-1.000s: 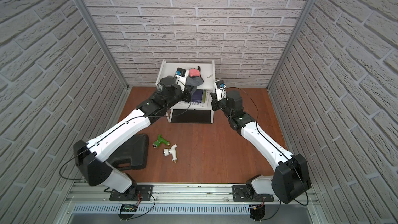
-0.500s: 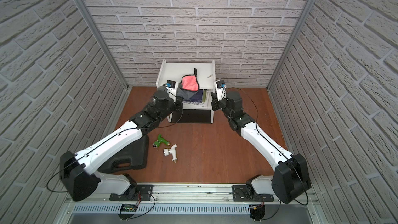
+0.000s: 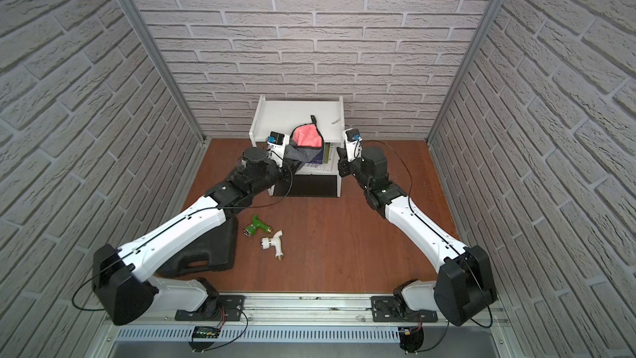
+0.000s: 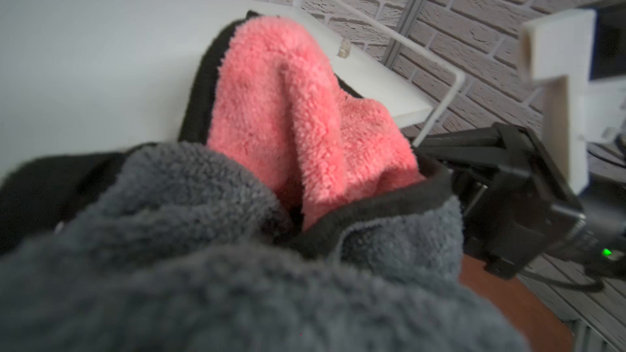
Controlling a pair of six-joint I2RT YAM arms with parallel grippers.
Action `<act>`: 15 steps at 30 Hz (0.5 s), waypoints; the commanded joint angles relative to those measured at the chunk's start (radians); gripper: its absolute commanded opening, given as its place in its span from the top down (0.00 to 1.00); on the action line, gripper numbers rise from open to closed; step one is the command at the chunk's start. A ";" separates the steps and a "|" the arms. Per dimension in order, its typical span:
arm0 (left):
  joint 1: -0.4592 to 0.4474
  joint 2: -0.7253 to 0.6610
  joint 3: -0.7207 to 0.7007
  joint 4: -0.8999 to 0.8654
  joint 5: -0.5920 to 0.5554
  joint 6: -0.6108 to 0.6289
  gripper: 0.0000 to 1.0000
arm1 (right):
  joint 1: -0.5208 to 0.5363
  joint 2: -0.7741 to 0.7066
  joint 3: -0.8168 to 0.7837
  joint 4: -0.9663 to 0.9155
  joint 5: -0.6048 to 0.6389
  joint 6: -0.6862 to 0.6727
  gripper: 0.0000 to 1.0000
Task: Wipe the bookshelf clean with a cloth
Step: Wipe the dust from the shelf, then place the cleaning item at the center of the board.
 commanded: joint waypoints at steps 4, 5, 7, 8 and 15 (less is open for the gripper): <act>-0.024 -0.146 -0.156 -0.042 0.243 -0.018 1.00 | -0.005 0.017 -0.037 0.057 -0.094 0.046 0.94; -0.034 -0.148 -0.177 -0.079 0.216 -0.021 1.00 | -0.005 0.012 -0.036 0.062 -0.124 0.035 0.91; -0.056 -0.151 -0.213 -0.162 0.136 -0.041 1.00 | -0.005 -0.002 -0.037 0.060 -0.172 0.018 0.81; -0.065 -0.152 -0.231 -0.184 0.117 -0.051 1.00 | -0.005 -0.013 -0.038 0.055 -0.189 0.010 0.73; -0.153 -0.057 -0.249 -0.140 0.204 -0.042 1.00 | -0.008 -0.205 -0.118 0.003 -0.120 0.001 0.20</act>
